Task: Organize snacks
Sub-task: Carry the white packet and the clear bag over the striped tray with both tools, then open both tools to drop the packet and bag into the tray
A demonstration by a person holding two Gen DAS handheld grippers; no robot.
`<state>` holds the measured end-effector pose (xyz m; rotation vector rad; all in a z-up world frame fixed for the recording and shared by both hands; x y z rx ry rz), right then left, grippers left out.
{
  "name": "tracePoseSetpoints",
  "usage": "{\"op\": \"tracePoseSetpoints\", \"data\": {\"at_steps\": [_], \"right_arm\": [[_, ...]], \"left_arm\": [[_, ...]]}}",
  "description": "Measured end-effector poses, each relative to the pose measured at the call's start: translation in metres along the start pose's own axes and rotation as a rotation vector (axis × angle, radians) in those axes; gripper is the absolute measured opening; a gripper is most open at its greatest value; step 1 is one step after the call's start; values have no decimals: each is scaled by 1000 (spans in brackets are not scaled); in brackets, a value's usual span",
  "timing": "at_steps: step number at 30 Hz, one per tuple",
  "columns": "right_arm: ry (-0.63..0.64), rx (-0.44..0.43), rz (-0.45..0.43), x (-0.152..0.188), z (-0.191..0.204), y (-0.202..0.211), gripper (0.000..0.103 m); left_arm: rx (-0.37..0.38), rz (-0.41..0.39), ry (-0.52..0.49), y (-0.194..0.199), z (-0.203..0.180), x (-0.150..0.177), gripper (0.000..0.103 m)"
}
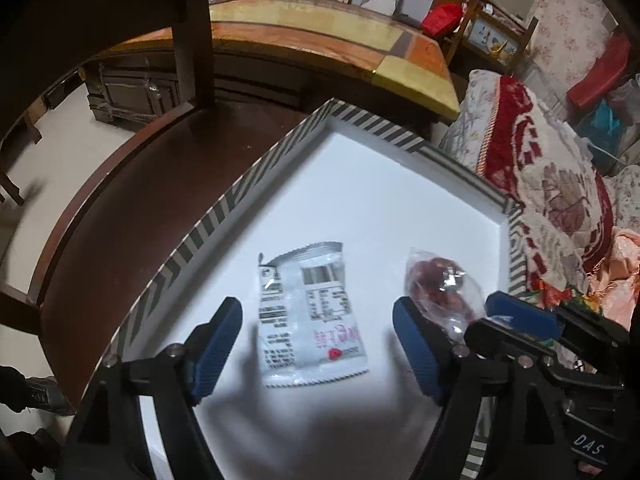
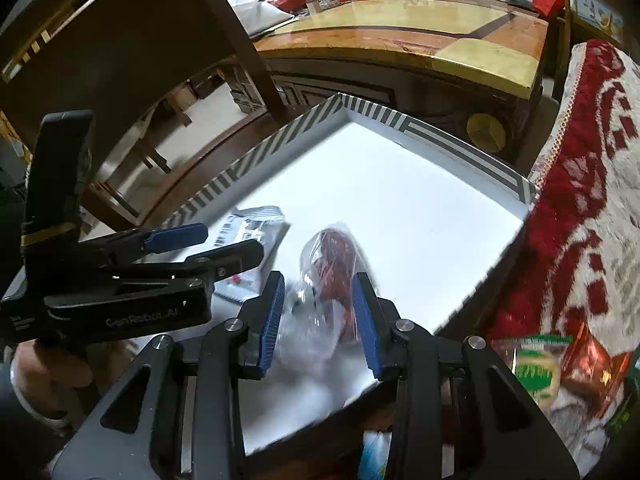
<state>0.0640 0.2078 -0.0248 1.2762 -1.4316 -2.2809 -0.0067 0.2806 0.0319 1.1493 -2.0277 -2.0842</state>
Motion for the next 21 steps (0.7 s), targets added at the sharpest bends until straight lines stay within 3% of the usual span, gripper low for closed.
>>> {"op": "tracePoseSetpoints", "data": {"at_steps": [7, 14, 21], "right_arm": [[-62, -1, -66, 19, -7, 42, 35], [-161, 55, -105, 50, -29, 83, 35], [-175, 142, -136, 83, -46, 125, 35]], "left_arm": [[6, -62, -29, 33, -18, 7, 85], [39, -108, -67, 62, -50, 18, 89], [69, -123, -134, 76, -89, 36, 90]]}}
Point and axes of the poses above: each gripper's, at about its wrist camera, not at the fingertips, and y roughly against the way its jaws point, z to its left, x to its underside, the point moved 3 cm from there along -y, roughly the way its jaws point, and after that the axes turned 4 degrees about -x, right-handed, at the moved point
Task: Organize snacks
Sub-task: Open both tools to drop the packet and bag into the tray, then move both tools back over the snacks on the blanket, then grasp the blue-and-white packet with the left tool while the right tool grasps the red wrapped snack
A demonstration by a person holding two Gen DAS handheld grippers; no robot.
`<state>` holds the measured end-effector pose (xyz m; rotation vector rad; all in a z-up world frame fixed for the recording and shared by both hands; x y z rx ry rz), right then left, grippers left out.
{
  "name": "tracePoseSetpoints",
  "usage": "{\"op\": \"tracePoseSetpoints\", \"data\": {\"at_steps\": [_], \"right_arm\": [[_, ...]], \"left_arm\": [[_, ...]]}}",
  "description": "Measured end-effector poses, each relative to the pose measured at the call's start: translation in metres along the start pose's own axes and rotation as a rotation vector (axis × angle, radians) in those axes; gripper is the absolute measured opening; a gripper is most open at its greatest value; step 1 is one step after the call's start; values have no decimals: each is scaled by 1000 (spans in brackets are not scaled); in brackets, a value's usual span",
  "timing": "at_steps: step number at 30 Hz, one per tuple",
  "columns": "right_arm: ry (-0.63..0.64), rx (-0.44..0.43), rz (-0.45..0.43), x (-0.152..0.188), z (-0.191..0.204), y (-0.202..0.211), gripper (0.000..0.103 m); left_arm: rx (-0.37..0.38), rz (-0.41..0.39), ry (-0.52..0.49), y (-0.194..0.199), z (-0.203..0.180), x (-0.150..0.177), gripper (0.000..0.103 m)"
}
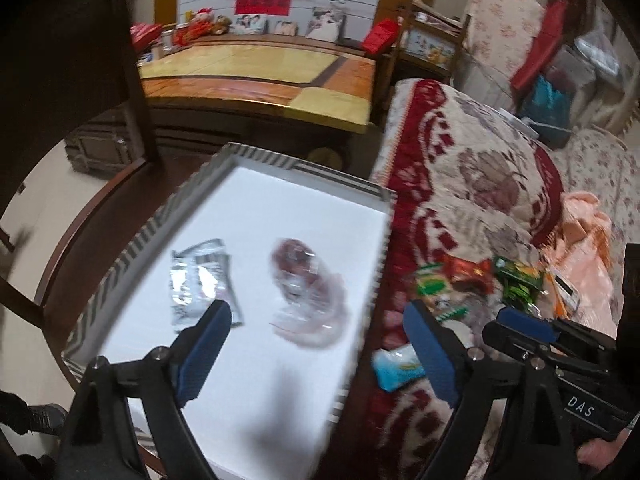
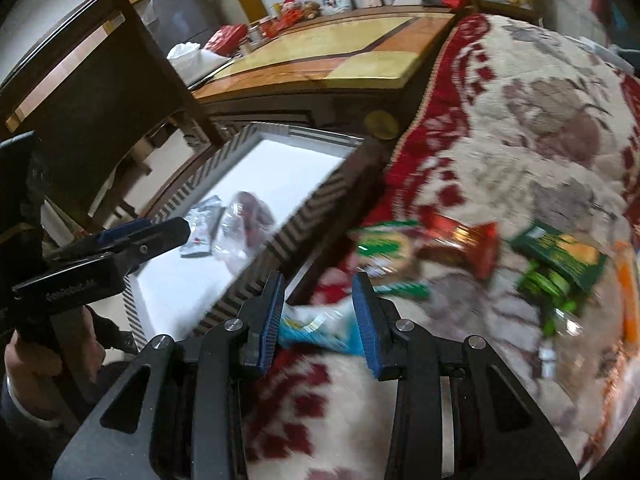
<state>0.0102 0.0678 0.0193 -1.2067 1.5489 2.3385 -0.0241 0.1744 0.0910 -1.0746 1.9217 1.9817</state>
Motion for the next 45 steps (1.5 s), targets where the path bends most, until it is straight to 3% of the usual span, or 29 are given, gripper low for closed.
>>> {"op": "tracePoseSetpoints", "data": {"at_steps": [8, 18, 21, 26, 32, 35, 39, 40, 42, 43, 45], "right_arm": [[-25, 63, -21, 25, -33, 40, 35], [-63, 110, -11, 55, -65, 60, 35], [-88, 110, -6, 63, -74, 63, 35], [-103, 109, 0, 72, -83, 63, 35], [-128, 98, 8, 76, -89, 58, 35], [-124, 100, 10, 77, -90, 58, 35], [-138, 99, 5, 77, -95, 59, 35], [-141, 101, 3, 77, -96, 59, 35], [-149, 102, -1, 78, -99, 60, 35], [-153, 102, -2, 78, -100, 60, 35], [-161, 103, -3, 78, -103, 60, 35]], "left_arm": [[48, 21, -58, 2, -42, 15, 90], [89, 41, -145, -2, -72, 29, 90], [144, 54, -214, -5, -78, 36, 90], [170, 96, -350, -17, -82, 46, 90], [276, 154, -502, -30, -102, 54, 90], [283, 175, -609, -38, -115, 60, 90], [270, 224, -672, -56, -121, 64, 90], [269, 237, -679, -61, -121, 65, 88], [258, 268, -701, -72, -123, 68, 72], [249, 280, -716, -76, -124, 69, 50], [266, 328, -707, -83, -125, 70, 38]]}}
Point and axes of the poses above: each gripper's, at about its wrist camera, not at the fingertips, and y roughly against the way its jaws point, z to its left, x to its underside, the point moved 3 cm from there along -y, roughly the way its jaws point, and after that the axes turned 4 degrees about -x, right-handed, at the moved point
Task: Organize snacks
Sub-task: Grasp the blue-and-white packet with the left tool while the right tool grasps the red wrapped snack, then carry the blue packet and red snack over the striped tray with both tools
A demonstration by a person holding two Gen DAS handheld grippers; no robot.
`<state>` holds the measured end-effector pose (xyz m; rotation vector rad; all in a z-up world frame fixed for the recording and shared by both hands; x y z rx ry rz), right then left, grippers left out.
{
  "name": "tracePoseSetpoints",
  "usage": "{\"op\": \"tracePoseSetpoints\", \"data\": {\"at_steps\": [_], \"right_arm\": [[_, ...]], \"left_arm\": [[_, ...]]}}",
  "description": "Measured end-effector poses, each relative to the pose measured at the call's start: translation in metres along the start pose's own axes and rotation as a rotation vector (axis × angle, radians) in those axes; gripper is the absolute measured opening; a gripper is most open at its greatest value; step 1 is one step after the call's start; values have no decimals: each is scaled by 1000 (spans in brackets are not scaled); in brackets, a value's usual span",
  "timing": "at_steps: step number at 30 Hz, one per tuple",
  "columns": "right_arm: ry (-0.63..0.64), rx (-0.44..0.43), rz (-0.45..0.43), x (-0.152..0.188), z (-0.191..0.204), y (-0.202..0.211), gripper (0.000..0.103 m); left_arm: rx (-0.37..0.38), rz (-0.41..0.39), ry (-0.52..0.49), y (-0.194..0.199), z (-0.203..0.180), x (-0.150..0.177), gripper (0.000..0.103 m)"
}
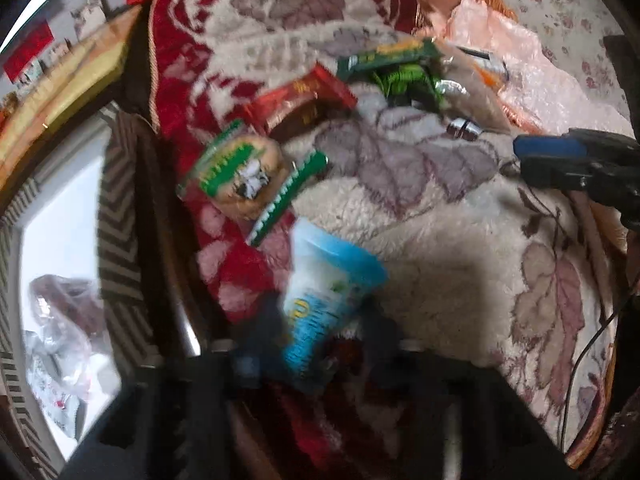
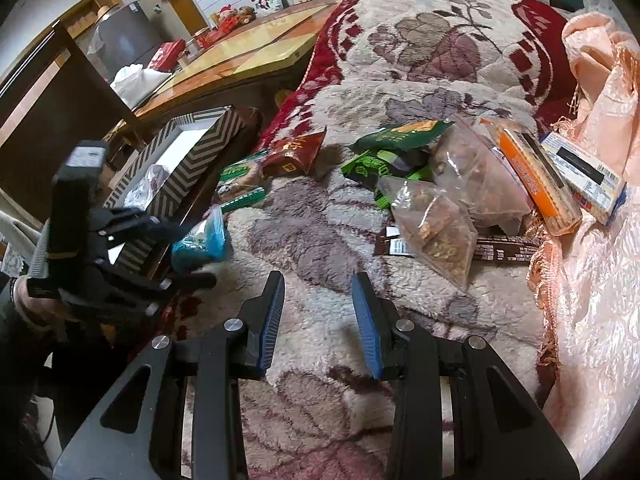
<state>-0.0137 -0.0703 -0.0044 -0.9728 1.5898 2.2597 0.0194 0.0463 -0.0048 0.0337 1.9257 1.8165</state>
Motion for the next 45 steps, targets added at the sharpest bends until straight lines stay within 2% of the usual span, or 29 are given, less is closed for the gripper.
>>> {"op": "tracePoseSetpoints", "data": {"at_steps": [3, 6, 10, 13, 18, 25, 30, 31, 34, 37, 38, 39, 41, 45], "right_arm": [[-3, 0, -3, -2, -2, 0, 35], [-4, -4, -10, -8, -1, -2, 35], [6, -23, -19, -29, 5, -9, 35], [59, -18, -16, -49, 15, -22, 35], [268, -14, 62, -86, 34, -58, 35], [676, 51, 227, -109, 56, -100, 35], [794, 38, 305, -114, 53, -118, 36], [806, 29, 313, -114, 53, -120, 42], [832, 9, 349, -115, 55, -127, 44], [842, 47, 387, -110, 52, -137, 44], [818, 47, 383, -109, 51, -137, 36], [767, 17, 366, -110, 49, -134, 32], [675, -25, 322, -109, 43, -123, 32], [523, -24, 212, -98, 30, -88, 32]], "left_arm": [[53, 10, 40, 1, 4, -2, 32], [113, -34, 83, 14, -2, -3, 31], [111, -83, 129, 29, -12, -5, 31], [114, -94, 181, 30, -12, -5, 31], [110, -89, 272, 27, -2, 2, 31], [90, -77, 285, 23, -5, 10, 31], [81, -56, 292, 18, -3, 11, 32], [79, -50, 295, 14, -2, 9, 32], [78, -42, 302, 10, -1, 8, 32], [76, -43, 313, 10, -1, 6, 32], [76, -44, 321, 11, -1, 7, 32], [78, -45, 330, 10, 0, 7, 32], [80, -48, 347, 10, 2, 6, 31], [80, -72, 368, 18, 3, 8, 31]]}}
Point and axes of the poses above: each gripper's, at about its wrist camera, not at the fingertips, and y roughly against the way its jaws point, z to its left, x to its underside, the point moved 3 cm from there along -y, roughly the way its jaws point, and after that the axes turned 4 degrees about -x, right-handed, at the moved point
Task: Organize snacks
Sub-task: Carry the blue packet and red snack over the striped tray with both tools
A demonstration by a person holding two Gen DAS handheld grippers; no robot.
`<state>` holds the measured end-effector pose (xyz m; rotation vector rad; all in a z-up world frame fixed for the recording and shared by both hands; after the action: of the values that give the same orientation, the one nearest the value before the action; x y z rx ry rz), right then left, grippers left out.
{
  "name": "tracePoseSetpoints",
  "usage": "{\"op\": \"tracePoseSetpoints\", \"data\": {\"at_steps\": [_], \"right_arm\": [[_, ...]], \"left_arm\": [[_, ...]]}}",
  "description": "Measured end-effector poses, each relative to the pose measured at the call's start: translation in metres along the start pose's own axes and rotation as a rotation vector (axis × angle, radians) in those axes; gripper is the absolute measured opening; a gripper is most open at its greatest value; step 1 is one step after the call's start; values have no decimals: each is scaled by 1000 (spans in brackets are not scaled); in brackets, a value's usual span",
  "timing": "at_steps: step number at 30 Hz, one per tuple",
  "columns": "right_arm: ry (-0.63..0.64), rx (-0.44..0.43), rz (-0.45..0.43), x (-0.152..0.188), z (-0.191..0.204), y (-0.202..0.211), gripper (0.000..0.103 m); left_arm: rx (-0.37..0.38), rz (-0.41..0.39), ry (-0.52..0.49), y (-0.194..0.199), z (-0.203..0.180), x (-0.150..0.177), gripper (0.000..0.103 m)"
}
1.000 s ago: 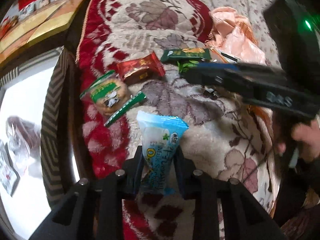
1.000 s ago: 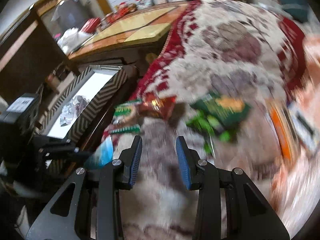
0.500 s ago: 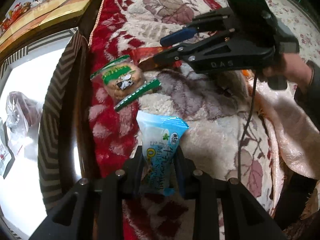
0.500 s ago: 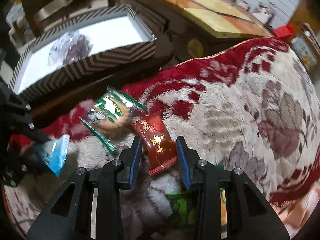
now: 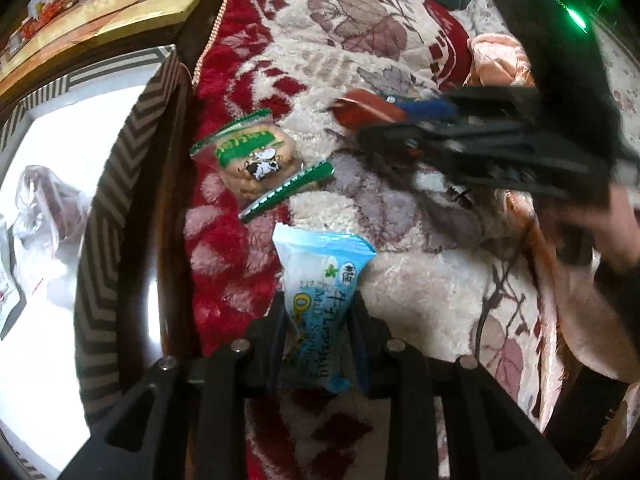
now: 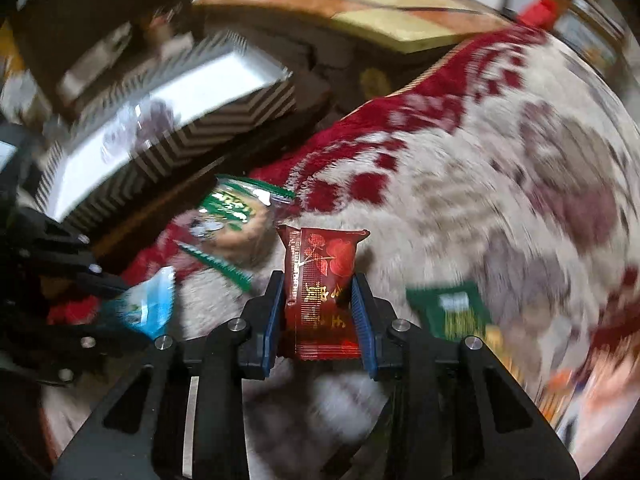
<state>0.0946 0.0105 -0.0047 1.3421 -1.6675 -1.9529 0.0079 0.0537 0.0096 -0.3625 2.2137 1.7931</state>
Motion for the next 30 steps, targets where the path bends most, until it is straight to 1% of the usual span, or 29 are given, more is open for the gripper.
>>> {"op": "tracePoseSetpoints", "data": {"at_steps": [2, 6, 8, 11, 15, 19, 24, 30], "right_arm": [[-54, 18, -46, 14, 6, 18, 32], [-87, 60, -103, 31, 27, 39, 32], [-109, 71, -128, 38, 36, 44, 31], [-161, 59, -159, 46, 49, 52, 32], [-181, 53, -165, 52, 68, 53, 31], [-190, 48, -169, 49, 80, 52, 31], [-204, 31, -182, 40, 91, 51, 32], [-187, 23, -187, 27, 107, 47, 32]], "left_arm": [[4, -15, 7, 7, -1, 2, 31], [-2, -48, 12, 22, -5, 5, 31], [-25, -68, 10, 29, -6, 6, 31], [-58, -99, 19, 39, -3, 7, 31], [-110, -134, 25, 53, 3, 8, 31], [-131, -157, 48, 64, 12, 12, 31], [-175, -186, 66, 77, 26, 15, 31], [-214, -206, 91, 88, 44, 18, 31]]}}
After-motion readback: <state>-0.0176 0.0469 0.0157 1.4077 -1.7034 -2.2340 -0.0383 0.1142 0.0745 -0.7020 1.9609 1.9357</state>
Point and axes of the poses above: each gripper's, at about its wrist camera, not at the fingertips, and y roughly against the way its jaws point, z to its left, x to its underside, the point moved 3 cm from there along -y, roughly the way its jaws point, and after that the axes turned 4 degrees about -x, right-handed, at the moved point
